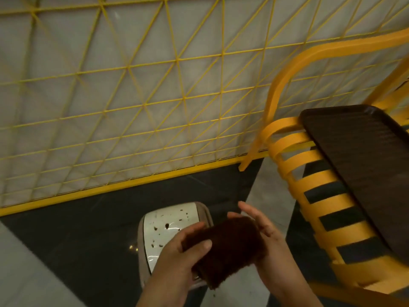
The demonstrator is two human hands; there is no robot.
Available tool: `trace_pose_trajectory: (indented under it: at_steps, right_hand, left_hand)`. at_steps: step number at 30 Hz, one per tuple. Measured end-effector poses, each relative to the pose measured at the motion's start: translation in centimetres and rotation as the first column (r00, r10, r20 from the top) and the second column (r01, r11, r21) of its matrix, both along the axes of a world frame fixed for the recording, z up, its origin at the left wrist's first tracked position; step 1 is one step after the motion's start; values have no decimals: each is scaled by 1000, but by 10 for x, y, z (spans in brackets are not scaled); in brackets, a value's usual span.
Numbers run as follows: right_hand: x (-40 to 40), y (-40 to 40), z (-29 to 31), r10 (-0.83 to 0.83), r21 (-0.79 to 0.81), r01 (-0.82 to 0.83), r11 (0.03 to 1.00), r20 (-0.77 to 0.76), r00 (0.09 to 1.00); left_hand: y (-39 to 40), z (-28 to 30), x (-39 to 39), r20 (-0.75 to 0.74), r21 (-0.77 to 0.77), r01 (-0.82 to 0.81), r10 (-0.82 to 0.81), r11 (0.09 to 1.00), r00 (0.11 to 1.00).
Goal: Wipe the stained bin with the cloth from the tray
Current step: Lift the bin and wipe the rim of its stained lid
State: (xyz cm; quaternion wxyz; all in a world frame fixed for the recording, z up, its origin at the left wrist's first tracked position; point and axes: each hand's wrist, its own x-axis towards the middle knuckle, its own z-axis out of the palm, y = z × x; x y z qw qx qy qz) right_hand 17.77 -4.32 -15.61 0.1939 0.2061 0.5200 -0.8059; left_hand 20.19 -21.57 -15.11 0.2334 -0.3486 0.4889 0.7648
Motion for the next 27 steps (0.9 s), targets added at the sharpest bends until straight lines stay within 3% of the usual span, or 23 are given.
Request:
trace_pose_trajectory:
  at_steps: [3, 5, 8, 11, 13, 17, 23, 27]
  right_hand:
    - [18, -24, -13, -81, -189, 133, 973, 259, 963]
    - [31, -40, -20, -11, -263, 131, 956, 415, 910]
    - [50, -56, -32, 30, -270, 99, 958, 433, 901]
    - [61, -60, -38, -10, -109, 63, 992, 433, 901]
    - [61, -57, -40, -52, -31, 72, 997, 424, 904]
    - [59, -45, -39, -171, 167, 120, 979, 336, 926]
    - [67, -36, -49, -97, 459, 14, 888, 157, 983]
    - [72, -46, -61, -14, 589, -49, 807, 102, 995]
  left_hand:
    - [3, -15, 22, 105, 103, -289, 279, 952, 955]
    - [8, -23, 37, 146, 145, -420, 401, 896, 905]
    - [11, -34, 55, 151, 135, -497, 478, 857, 865]
    - [7, -38, 70, 91, 47, -438, 433, 898, 897]
    - [-2, -42, 81, -13, -126, -355, 357, 926, 934]
    - [-27, -45, 100, -146, -509, -283, 242, 813, 959]
    - [-45, -52, 105, -197, -612, -273, 192, 742, 962]
    - [-58, -74, 101, -171, -660, -170, 74, 732, 982]
